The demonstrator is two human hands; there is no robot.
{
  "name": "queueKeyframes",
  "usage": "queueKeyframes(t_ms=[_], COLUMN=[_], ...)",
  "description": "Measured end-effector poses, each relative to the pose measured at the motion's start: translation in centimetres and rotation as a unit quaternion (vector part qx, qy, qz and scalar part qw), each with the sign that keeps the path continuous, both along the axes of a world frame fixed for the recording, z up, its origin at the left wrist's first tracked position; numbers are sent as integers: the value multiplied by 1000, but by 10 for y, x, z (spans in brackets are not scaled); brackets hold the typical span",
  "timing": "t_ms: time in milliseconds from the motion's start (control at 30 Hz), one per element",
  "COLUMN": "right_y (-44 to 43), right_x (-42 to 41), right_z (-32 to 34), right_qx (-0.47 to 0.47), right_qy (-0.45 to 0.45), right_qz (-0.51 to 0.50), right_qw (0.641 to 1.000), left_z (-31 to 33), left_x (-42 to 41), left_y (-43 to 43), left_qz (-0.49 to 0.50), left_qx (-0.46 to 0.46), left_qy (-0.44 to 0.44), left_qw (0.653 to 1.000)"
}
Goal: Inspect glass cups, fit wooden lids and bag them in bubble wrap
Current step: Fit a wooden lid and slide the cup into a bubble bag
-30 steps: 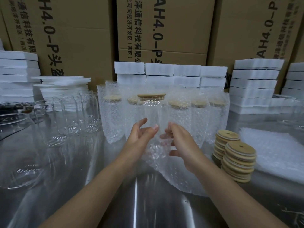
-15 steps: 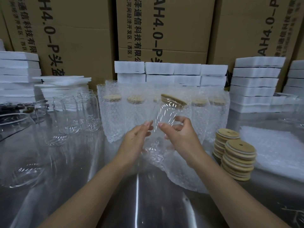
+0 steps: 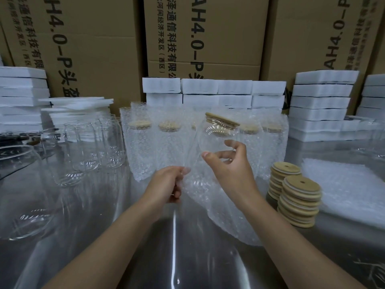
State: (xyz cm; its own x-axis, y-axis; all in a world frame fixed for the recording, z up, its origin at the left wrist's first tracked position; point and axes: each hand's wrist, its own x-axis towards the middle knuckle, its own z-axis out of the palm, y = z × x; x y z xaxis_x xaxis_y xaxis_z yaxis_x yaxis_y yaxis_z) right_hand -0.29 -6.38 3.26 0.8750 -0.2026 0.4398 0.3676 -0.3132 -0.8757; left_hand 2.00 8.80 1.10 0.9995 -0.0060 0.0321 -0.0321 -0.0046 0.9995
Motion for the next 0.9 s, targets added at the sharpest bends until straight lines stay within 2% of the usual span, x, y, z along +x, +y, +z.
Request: queueKeyframes(t_ms=[100, 233, 300, 367, 467, 600, 700, 900], right_y=[1, 2, 3, 3, 2, 6, 10, 11], right_x=[0, -2, -3, -5, -5, -5, -7, -6], right_z=[0, 0, -1, 0, 2, 0, -3, -4], right_qx=[-10, -34, -44, -33, 16, 65, 40, -4], right_qy=[3, 16, 16, 7, -13, -34, -45, -16], right_qz=[-4, 7, 12, 4, -13, -2, 11, 76], right_qw=[1000, 999, 999, 999, 1000, 997, 998, 997], left_z=[0, 4, 6, 5, -3, -15, -21, -18], left_x=[0, 0, -1, -3, -8, -9, -4, -3], left_y=[1, 5, 6, 5, 1, -7, -8, -7], left_qz=[17, 17, -8, -40, -68, -60, -30, 39], left_qx=[4, -99, -115, -94, 31, 174, 169, 88], left_qy=[-48, -118, -154, -181, -237, -254, -261, -278], left_qw=[999, 988, 981, 978, 969, 949, 950, 956])
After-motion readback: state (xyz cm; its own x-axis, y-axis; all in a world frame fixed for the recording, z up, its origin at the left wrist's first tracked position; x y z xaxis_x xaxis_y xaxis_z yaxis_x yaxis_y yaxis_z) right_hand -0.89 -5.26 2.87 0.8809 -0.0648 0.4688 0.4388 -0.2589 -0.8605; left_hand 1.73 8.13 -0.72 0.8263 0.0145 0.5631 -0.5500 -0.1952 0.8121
